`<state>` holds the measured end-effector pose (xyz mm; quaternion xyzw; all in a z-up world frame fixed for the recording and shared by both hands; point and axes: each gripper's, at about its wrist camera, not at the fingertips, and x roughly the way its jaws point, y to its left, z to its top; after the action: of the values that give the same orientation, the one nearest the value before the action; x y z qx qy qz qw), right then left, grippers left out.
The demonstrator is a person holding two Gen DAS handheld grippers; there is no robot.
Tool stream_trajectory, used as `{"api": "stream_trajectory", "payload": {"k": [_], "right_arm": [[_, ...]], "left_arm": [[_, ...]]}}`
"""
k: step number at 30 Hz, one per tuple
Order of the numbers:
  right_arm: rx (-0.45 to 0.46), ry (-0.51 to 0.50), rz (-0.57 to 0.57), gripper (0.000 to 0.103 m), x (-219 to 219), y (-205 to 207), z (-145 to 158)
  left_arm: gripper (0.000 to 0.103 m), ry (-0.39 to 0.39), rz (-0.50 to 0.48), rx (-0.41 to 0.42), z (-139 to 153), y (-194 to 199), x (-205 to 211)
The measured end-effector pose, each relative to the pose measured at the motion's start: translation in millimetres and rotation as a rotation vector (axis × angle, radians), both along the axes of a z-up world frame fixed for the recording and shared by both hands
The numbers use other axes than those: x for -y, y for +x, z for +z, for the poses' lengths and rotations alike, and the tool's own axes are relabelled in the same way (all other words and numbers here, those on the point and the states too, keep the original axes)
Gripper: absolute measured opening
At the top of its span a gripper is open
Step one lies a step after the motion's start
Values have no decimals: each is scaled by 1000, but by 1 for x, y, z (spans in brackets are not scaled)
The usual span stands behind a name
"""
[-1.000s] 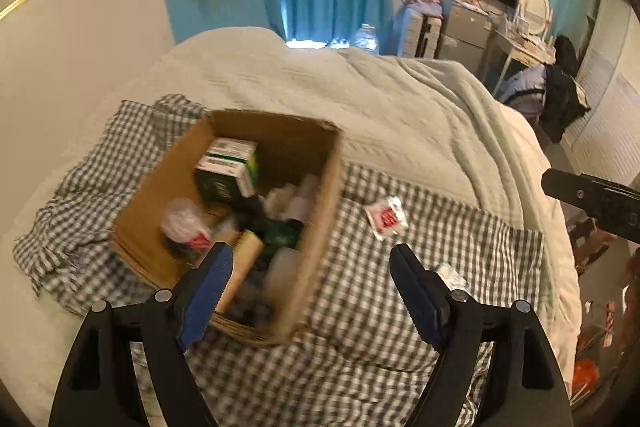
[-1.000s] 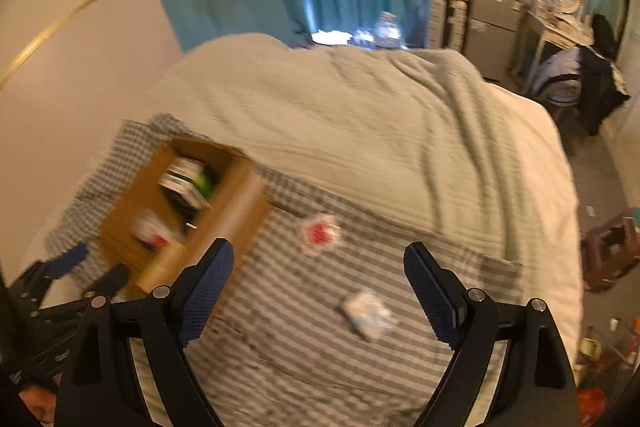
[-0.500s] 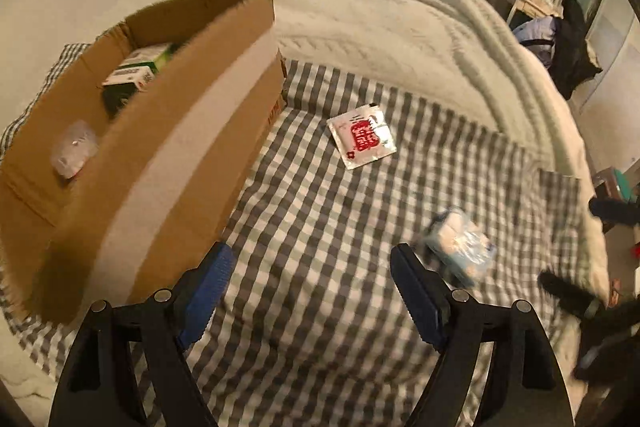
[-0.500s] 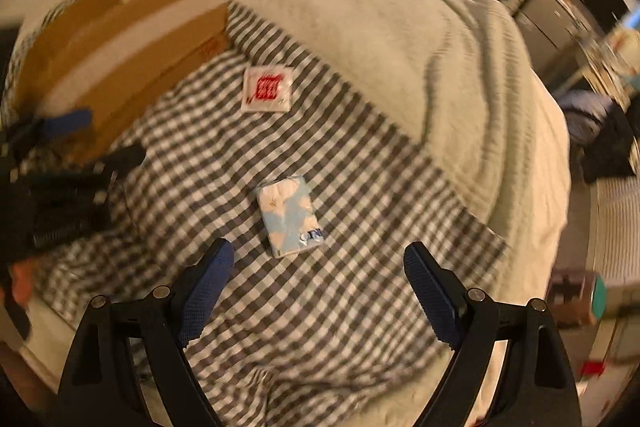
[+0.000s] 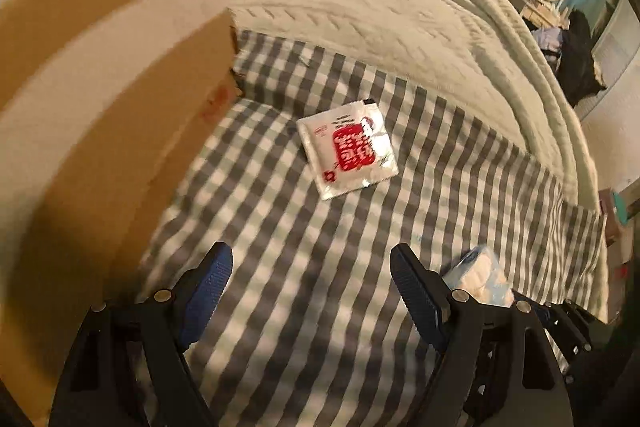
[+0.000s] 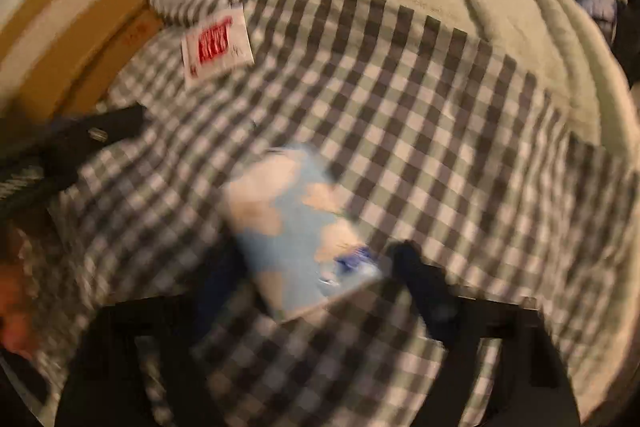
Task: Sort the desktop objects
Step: 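Grasp the blue tissue pack with the right tool while the left grasps the red sachet, then carry the tissue pack and sachet over the box and release both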
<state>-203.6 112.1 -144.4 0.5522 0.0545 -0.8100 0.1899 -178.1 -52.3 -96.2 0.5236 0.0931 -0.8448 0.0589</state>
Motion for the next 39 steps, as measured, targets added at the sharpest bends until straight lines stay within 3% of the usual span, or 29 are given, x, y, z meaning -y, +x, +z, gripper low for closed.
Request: {"api": "stream_trajectory", "payload": {"k": [4,9,12,15,16,18,19,21,25,29,34,35,38,39], "right_arm": [[-93,-93,-120,60,-12,-14,18],[-135,-91,-152,60,-17,-36,19],[-120,-133,-195,60,-30,-45,14],[-90,-131,-225,60,-40,-48,6],[-85,-123,-224,60,-44,-47,5],[-84,-98,-213,60,-43,-45,3],[-87,-85,-208,60,-45,-44,4],[-88,-59,-199,60,-49,-41,9],[-119,-5,-180,60,-54,-35,45],[-191,2,-145,60,-47,-16,121],[-310,-23,-98,60,-20,18,234],[-334,-22,-73,60,-7,26,261],[-386,-40,-17,60,35,46,317],[-393,-59,-4,60,52,52,332]], "left_arm": [[84,72,47,-7,-10,-19,9],[84,155,105,-42,-14,-41,15],[84,168,100,-40,-17,-59,9],[83,124,89,8,-25,-73,0],[77,107,82,15,-27,-75,-1],[31,64,59,29,-29,-76,-4],[28,59,42,38,-29,-74,-3],[4,118,55,46,-27,-70,6],[4,338,179,99,-17,-49,39],[4,311,80,21,42,-20,34],[4,419,70,-130,150,12,57],[4,406,62,-160,174,18,63],[4,261,15,-261,260,41,88],[4,228,3,-269,275,48,95]]}}
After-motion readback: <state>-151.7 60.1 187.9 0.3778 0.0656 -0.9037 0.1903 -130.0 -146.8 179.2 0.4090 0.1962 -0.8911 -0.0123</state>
